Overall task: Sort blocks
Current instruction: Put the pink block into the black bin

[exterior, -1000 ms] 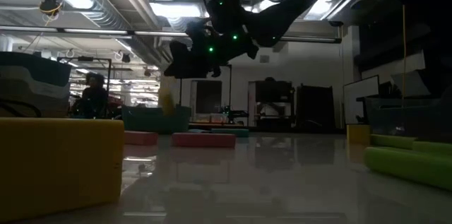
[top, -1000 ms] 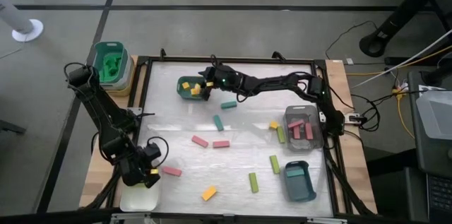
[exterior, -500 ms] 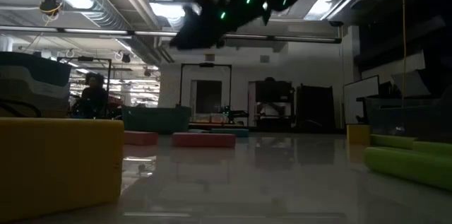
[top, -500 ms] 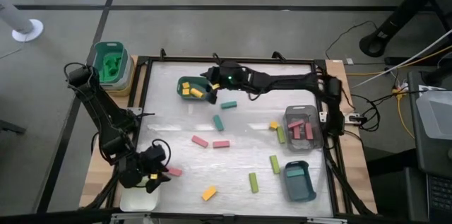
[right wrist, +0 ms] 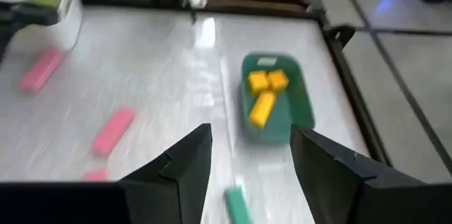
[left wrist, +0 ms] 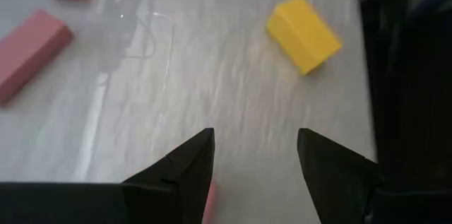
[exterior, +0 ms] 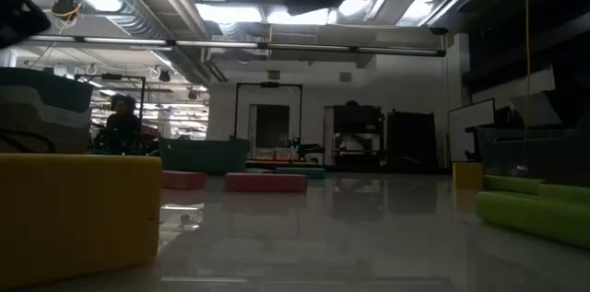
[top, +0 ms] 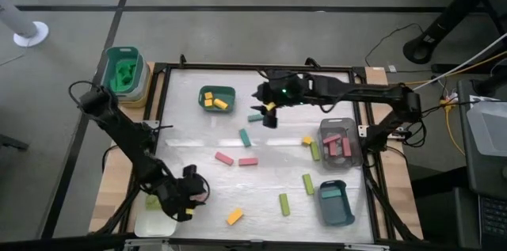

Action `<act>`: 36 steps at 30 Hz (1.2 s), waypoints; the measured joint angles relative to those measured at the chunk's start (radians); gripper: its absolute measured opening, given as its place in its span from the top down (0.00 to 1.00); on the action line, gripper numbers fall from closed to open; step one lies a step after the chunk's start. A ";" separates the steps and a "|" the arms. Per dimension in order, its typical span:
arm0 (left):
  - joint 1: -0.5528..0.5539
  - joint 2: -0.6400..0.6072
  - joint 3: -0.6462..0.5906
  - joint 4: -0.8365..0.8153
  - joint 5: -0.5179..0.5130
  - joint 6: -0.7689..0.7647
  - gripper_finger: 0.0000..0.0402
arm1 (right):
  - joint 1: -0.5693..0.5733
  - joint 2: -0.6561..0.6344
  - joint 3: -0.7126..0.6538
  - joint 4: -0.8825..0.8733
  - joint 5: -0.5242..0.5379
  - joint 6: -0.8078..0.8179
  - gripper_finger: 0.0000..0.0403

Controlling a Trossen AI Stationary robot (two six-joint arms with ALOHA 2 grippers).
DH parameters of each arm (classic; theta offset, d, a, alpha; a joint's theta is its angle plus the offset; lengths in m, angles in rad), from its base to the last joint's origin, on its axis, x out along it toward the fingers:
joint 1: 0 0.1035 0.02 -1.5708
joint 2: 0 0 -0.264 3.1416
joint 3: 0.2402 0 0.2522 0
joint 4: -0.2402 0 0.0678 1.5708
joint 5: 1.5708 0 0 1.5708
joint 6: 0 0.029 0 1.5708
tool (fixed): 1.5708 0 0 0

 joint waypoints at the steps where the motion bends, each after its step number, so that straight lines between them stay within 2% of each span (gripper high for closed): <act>1: 0.008 0.018 0.000 0.004 0.021 0.028 0.52 | 0.007 -0.013 0.000 -0.035 0.000 0.000 0.52; 6: 0.042 0.074 0.000 -0.012 0.114 0.141 0.52 | 0.051 -0.038 0.000 -0.144 0.000 0.008 0.52; 10: 0.066 0.081 0.000 -0.047 0.126 0.198 0.52 | 0.086 -0.037 0.000 -0.176 0.001 0.010 0.52; 20: 0.091 0.081 0.001 -0.107 0.216 0.207 0.52 | 0.175 -0.036 -0.010 -0.188 0.002 0.011 0.52; 36: 0.091 0.084 0.001 -0.177 0.221 0.223 0.52 | 0.224 -0.036 -0.010 -0.200 0.003 0.011 0.52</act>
